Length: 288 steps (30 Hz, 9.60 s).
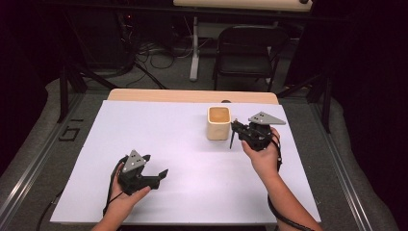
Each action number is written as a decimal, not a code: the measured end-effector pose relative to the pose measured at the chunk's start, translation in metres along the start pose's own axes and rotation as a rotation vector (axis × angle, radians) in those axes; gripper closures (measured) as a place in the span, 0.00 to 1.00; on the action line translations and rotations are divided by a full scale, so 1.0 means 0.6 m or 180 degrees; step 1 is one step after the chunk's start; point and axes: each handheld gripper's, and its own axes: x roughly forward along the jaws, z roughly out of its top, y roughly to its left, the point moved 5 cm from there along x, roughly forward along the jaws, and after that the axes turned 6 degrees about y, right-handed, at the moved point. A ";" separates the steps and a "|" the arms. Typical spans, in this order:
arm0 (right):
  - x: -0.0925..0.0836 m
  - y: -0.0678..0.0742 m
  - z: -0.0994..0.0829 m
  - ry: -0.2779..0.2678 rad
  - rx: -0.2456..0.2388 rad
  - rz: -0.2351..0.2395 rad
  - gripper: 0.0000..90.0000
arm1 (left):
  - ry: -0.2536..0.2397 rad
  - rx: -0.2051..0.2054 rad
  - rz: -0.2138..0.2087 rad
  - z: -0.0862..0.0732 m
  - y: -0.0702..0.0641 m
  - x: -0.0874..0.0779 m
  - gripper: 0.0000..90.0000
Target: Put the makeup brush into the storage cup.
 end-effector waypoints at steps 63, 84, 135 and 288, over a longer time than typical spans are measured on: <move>0.029 -0.044 0.116 -0.0044 -0.0104 -0.0483 0.93 | 0.0009 -0.0076 0.0015 -0.004 0.010 0.000 0.18; 0.022 -0.021 0.154 -0.0138 -0.0194 -0.0424 0.93 | 0.0017 -0.0083 0.0006 -0.004 0.010 0.001 0.18; 0.072 -0.007 0.129 0.0005 -0.0125 -0.0342 0.93 | 0.0028 -0.0082 0.0011 -0.006 0.013 0.000 0.18; 0.077 0.013 -0.033 0.0193 -0.0099 -0.0260 0.42 | 0.0024 -0.0122 0.0052 -0.007 0.019 -0.002 0.18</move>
